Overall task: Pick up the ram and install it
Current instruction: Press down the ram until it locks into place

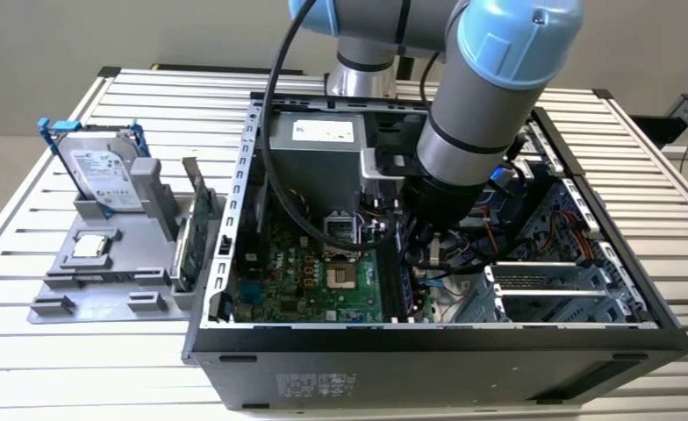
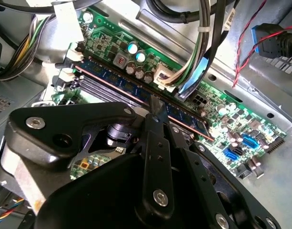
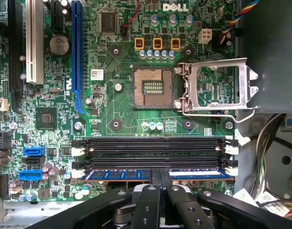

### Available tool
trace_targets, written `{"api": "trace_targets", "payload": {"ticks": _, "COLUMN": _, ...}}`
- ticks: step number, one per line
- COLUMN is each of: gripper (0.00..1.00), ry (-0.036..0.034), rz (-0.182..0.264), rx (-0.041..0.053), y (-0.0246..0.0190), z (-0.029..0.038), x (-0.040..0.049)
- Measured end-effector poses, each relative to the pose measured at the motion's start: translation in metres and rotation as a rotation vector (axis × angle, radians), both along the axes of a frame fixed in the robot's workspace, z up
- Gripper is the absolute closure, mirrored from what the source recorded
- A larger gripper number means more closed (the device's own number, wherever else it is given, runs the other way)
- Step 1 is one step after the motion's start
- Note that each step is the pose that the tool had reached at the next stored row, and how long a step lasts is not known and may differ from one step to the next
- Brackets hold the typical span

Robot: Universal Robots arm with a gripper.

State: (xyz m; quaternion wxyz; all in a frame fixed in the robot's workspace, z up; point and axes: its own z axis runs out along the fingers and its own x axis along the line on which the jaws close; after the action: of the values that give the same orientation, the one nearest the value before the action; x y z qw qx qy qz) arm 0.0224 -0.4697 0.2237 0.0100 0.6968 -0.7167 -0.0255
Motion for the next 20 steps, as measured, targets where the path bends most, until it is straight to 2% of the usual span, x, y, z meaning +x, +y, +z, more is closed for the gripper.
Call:
{"api": "trace_targets", "payload": {"ticks": 9, "gripper": 1.0, "ry": -0.0003, "rz": 0.0, "rx": 0.0008, "y": 0.0, "z": -0.0041, "x": 0.0}}
{"api": "trace_targets", "payload": {"ticks": 20, "gripper": 1.0, "ry": -0.0002, "rz": 0.0, "rx": 0.0006, "y": 0.0001, "z": -0.0055, "x": 0.0}}
